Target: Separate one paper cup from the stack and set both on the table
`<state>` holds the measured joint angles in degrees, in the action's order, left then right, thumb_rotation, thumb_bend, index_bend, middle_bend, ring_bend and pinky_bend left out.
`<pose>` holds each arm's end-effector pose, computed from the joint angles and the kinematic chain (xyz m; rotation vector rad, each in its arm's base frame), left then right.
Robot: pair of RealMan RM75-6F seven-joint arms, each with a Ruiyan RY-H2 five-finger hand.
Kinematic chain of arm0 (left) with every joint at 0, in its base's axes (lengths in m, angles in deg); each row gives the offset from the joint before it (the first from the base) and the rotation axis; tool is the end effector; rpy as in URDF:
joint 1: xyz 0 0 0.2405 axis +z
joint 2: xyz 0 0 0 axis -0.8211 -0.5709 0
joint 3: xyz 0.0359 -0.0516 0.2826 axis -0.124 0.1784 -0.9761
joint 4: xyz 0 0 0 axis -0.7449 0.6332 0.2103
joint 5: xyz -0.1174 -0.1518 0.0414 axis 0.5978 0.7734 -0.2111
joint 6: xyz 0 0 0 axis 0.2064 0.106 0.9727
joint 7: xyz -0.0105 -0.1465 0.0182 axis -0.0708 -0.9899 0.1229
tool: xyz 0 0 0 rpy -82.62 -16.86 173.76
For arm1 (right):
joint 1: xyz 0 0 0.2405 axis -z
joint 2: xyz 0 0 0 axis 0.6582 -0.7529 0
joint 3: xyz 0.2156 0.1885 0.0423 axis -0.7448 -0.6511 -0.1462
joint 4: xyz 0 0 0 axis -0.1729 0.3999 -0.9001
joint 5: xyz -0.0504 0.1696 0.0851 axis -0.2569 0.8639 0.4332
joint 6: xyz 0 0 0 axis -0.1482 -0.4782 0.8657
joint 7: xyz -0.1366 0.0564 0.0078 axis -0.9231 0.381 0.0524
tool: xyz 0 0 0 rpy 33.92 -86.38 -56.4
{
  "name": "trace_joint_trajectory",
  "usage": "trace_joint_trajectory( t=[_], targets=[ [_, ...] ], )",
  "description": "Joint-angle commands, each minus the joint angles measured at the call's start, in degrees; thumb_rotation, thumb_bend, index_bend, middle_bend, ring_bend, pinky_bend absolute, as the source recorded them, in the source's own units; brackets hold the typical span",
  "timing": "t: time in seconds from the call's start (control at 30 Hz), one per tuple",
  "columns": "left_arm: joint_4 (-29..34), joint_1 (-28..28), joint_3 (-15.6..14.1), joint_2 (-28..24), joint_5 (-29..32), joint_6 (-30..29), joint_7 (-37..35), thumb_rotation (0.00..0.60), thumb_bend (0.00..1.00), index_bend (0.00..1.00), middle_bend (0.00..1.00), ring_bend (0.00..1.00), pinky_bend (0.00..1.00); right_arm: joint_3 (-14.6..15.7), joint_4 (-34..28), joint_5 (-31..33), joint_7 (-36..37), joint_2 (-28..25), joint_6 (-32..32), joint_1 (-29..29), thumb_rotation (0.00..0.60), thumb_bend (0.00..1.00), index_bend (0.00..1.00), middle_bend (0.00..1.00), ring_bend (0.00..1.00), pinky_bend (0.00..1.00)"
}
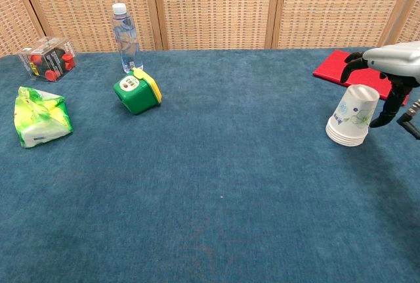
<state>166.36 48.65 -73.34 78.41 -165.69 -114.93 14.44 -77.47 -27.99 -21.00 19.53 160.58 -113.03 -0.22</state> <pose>-0.3422 0.1935 0.1690 -1.4390 -0.8679 -0.7549 -0.2223 -0.3790 0.0642 1.6676 -0.8968 0.5428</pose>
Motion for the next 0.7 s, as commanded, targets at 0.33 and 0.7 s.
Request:
trace_joint_trajectory(
  t=[0.33, 0.7],
  targets=[
    [-0.3, -0.3, -0.1, 0.2, 0.2, 0.6, 0.1, 0.6, 0.18, 0.0, 0.0, 0.0, 0.0, 1.5, 5.9, 2.9, -0.1, 3.3, 1.7, -2.5, 0.6, 0.09, 0.29, 0.12, 0.0, 0.33],
    [-0.7, -0.6, -0.1, 0.4, 0.5, 1.1, 0.2, 0.6, 0.19, 0.0, 0.0, 0.0, 0.0, 2.2, 8.0, -2.2, 2.9, 6.3, -1.7, -2.2, 0.6, 0.16, 0.62, 0.51, 0.36, 0.61]
  ],
)
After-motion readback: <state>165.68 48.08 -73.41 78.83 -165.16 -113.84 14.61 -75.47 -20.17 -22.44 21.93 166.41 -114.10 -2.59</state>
